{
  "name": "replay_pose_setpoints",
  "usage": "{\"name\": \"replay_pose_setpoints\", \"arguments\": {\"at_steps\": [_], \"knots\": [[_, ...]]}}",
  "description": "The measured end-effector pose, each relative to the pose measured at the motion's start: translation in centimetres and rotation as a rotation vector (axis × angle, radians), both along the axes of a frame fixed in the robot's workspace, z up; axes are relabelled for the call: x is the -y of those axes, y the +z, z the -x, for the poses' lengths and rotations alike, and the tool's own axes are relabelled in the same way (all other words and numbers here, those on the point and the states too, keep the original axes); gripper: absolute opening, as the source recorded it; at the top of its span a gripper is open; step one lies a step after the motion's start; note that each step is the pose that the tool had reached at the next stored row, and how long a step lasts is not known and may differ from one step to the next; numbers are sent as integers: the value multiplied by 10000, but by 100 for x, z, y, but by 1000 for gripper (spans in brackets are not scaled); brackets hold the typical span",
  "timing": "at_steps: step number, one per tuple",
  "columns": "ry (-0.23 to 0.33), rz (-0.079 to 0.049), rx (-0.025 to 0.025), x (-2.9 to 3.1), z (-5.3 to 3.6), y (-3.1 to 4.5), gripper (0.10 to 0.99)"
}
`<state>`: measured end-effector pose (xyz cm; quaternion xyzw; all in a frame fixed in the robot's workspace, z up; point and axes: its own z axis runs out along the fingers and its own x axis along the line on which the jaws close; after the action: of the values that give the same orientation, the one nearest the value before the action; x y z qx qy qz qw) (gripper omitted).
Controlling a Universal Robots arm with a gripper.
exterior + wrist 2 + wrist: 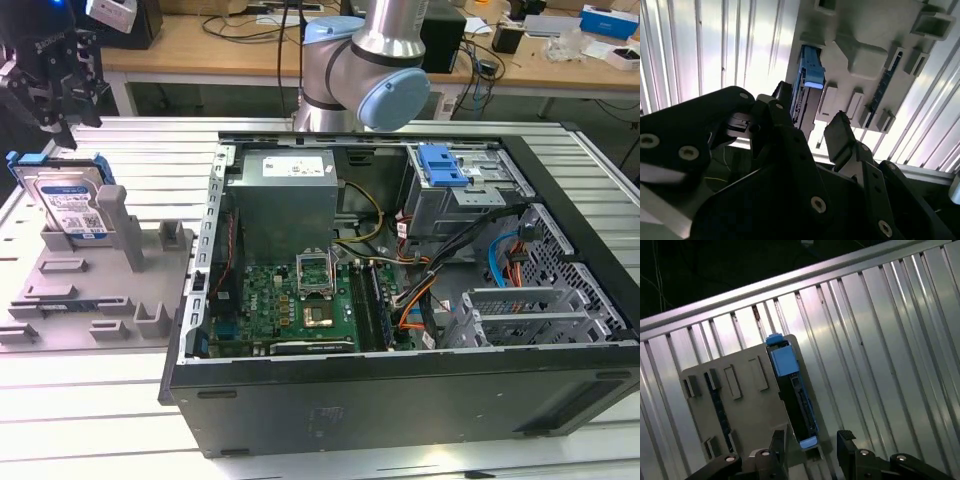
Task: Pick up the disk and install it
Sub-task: 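Pick up the disk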
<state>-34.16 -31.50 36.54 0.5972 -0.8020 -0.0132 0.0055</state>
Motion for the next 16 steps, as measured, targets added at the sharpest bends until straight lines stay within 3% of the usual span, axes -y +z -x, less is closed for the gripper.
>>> {"name": "replay_pose_setpoints", "arguments": {"at_steps": [5,9,10,11,13,16], "knots": [[1005,14,19,-6,0,-6,541],[1258,47,18,-14,0,-6,541],[1316,65,137,-36,0,-10,541],[1376,98,226,-54,0,-11,541],[1455,190,269,-83,0,-13,541],[1655,246,268,-94,8,-15,541]]}}
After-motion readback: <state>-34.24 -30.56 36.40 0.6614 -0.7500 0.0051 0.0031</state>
